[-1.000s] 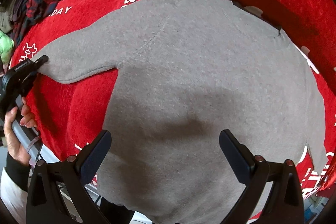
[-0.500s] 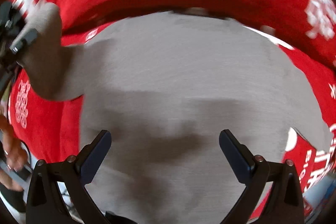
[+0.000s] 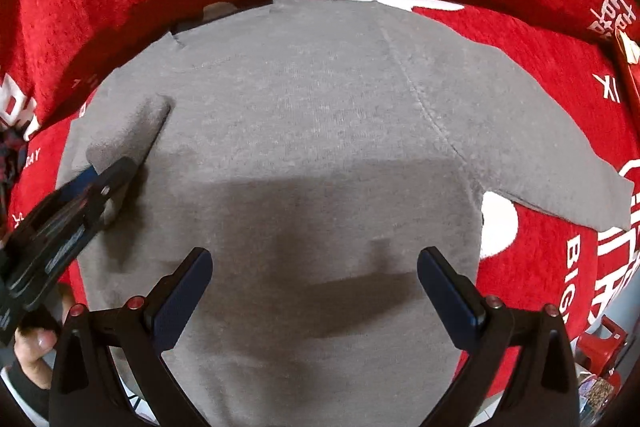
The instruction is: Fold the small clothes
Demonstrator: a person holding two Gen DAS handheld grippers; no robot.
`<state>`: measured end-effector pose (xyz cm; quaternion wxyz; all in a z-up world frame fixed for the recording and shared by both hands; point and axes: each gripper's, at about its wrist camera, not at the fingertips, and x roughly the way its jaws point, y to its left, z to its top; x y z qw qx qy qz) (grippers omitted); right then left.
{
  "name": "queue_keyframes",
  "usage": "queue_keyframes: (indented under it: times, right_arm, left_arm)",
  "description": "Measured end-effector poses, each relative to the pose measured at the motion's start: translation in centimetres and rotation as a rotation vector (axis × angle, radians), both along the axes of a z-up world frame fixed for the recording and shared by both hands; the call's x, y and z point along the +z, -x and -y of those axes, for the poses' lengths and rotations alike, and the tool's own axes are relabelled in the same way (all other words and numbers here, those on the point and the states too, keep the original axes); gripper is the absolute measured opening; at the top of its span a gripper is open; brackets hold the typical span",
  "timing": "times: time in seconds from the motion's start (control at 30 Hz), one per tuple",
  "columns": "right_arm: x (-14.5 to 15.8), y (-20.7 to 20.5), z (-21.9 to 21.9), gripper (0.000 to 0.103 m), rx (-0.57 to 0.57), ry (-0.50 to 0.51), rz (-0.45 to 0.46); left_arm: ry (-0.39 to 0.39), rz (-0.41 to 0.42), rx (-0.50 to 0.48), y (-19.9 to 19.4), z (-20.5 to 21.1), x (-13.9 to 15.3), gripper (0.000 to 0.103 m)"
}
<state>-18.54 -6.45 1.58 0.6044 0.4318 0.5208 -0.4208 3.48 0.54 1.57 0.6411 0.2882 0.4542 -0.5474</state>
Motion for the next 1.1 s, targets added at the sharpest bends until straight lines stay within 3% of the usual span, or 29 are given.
queue_keyframes:
  times: [0.17, 0.3, 0.37, 0.43, 0.47, 0.6, 0.63, 0.67, 0.77, 0.8, 0.9, 1.0, 1.1]
  right_arm:
    - [2.0, -4.2, 0.3, 0.102, 0.116, 0.080, 0.054]
    - [3.3, -11.7, -0.8, 0.102, 0.361, 0.176, 0.084]
    - [2.6, -15.8, -2.0, 0.102, 0.520, 0.233, 0.036]
    - [1.0, -20.0, -3.5, 0.098, 0.679, 0.312, -0.076]
    - [-0.4, -22.0, -4.7, 0.088, 0.777, 0.370, -0.159]
    - [-4.2, -25.0, -5.3, 0.066, 0.910, 0.460, -0.356]
    - [-4.7, -25.1, -4.8, 0.019, 0.914, 0.441, -0.360]
    - [-4.7, -25.1, -4.1, 0.009, 0.889, 0.413, -0.335]
    - [-0.9, -22.1, -0.7, 0.010, 0.645, 0.418, -0.137]
    - [1.0, -19.6, 1.1, 0.010, 0.508, 0.397, -0.006]
    - [2.9, -13.3, 4.1, 0.010, 0.238, 0.364, 0.155]
    - [1.5, -6.8, 6.3, 0.010, -0.005, 0.277, 0.239]
    - [-1.6, -2.2, 6.7, 0.025, -0.171, 0.118, 0.316]
  left_arm:
    - [0.001, 0.063, 0.088, -4.3, -3.8, 3.3, 0.100]
    - [-0.091, 0.138, 0.191, -9.4, -7.7, 2.2, 0.100]
    - [-0.145, 0.150, 0.198, -10.6, -8.8, 0.7, 0.100]
    - [-0.194, 0.153, 0.210, -11.7, -9.5, -0.9, 0.100]
    - [-0.200, 0.152, 0.214, -11.8, -9.6, -1.3, 0.100]
    - [-0.208, 0.146, 0.223, -11.3, -7.9, -3.3, 0.100]
    - [-0.215, 0.157, 0.227, -11.1, -7.4, -3.9, 0.100]
    - [-0.221, 0.158, 0.233, -11.1, -7.1, -4.2, 0.100]
    - [-0.211, 0.154, 0.271, -11.6, -6.6, -4.6, 0.100]
    - [-0.214, 0.156, 0.277, -11.8, -6.5, -4.5, 0.100]
    - [-0.220, 0.169, 0.275, -12.2, -6.1, -4.8, 0.100]
    - [-0.223, 0.196, 0.238, -11.8, -5.5, -4.9, 0.100]
    - [-0.243, 0.232, 0.203, -11.3, -5.6, -4.9, 0.100]
